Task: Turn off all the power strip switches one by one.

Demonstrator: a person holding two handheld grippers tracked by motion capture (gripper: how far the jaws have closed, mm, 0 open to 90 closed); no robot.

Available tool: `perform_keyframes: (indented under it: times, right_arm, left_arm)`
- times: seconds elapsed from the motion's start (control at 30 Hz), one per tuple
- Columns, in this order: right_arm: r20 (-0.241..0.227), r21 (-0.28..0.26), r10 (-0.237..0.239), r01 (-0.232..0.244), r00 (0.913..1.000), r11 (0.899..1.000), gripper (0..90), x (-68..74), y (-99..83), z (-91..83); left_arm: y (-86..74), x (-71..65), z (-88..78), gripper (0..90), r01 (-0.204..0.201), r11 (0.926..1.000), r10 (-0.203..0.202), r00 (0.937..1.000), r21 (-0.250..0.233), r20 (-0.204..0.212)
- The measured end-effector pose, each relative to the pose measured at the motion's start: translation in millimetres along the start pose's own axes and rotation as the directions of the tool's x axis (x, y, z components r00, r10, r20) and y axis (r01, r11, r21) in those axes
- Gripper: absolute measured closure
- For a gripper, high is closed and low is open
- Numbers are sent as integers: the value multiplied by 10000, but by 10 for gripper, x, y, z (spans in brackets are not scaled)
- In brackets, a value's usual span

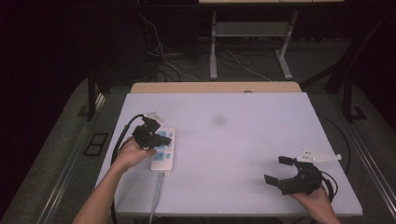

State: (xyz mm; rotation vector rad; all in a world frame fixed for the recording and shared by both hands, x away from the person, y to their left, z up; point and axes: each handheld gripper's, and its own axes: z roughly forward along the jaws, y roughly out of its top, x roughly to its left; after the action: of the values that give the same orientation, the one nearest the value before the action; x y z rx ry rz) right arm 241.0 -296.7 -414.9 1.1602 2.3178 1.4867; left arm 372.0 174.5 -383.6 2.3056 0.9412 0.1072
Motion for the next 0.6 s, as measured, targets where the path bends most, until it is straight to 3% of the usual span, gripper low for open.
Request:
perform_keyframes:
  times: [0.6]
  right_arm:
    - [27, -5, 32, -32, 10000, 10000, 5, -11, -5, -8]
  left_arm:
    - [188, 87, -173, 892, -90, 9999, 87, 9995, -108, -305]
